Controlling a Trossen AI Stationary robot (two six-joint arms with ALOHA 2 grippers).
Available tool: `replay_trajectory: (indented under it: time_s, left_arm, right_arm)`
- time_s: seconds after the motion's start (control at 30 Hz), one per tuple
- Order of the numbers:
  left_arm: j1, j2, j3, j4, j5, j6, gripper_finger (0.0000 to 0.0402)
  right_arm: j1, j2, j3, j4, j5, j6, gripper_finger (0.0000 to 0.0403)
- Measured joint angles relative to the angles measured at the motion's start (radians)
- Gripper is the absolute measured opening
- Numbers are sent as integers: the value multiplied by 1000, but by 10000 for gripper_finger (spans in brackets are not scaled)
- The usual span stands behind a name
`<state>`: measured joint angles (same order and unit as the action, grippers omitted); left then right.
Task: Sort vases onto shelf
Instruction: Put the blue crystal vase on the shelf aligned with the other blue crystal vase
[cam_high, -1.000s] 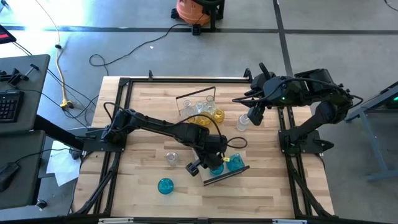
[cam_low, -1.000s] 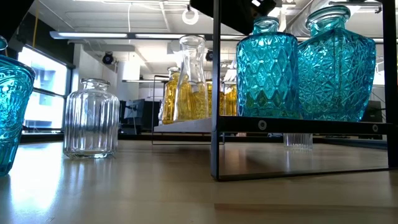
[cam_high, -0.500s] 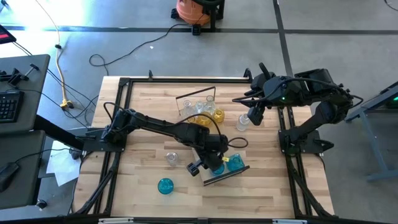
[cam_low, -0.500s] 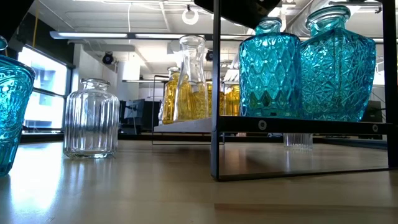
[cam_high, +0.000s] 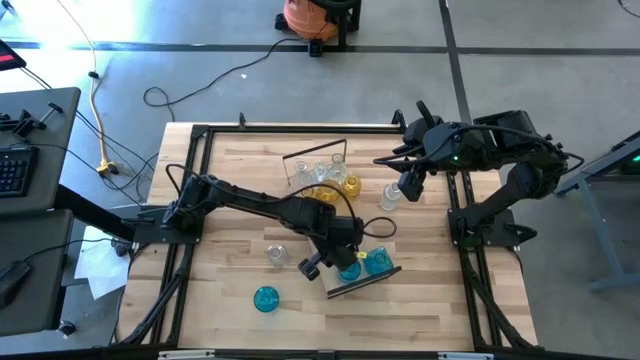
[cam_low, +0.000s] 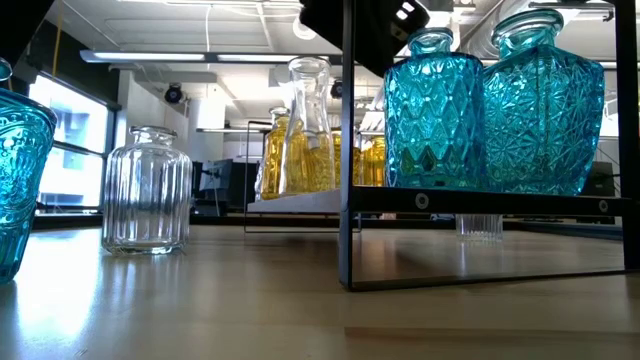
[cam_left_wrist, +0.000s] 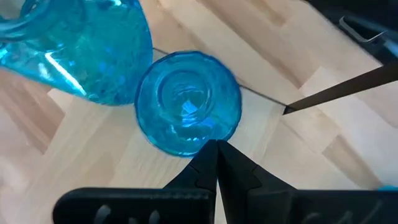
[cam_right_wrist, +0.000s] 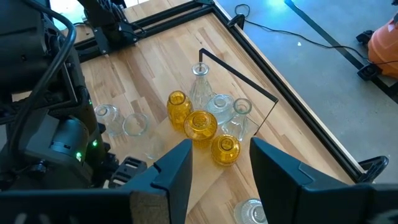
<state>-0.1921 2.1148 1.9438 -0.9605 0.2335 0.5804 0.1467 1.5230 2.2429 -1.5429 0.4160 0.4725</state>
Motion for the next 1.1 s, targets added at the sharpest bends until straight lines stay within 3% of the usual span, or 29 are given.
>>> replay_trajectory:
  time_s: [0.53,0.83,1.1]
  left_arm:
    - [3,0,0,-2,-57,0,0]
    - [2,5,0,-33,-138,-4,0]
    - [0,13,1,-46,-71,-12,0]
  right_arm:
    - [0,0,0,0,0,-2,145]
    - [0,0,0,-1,-6,-2,145]
    - [0,0,0,-1,-6,-2,145]
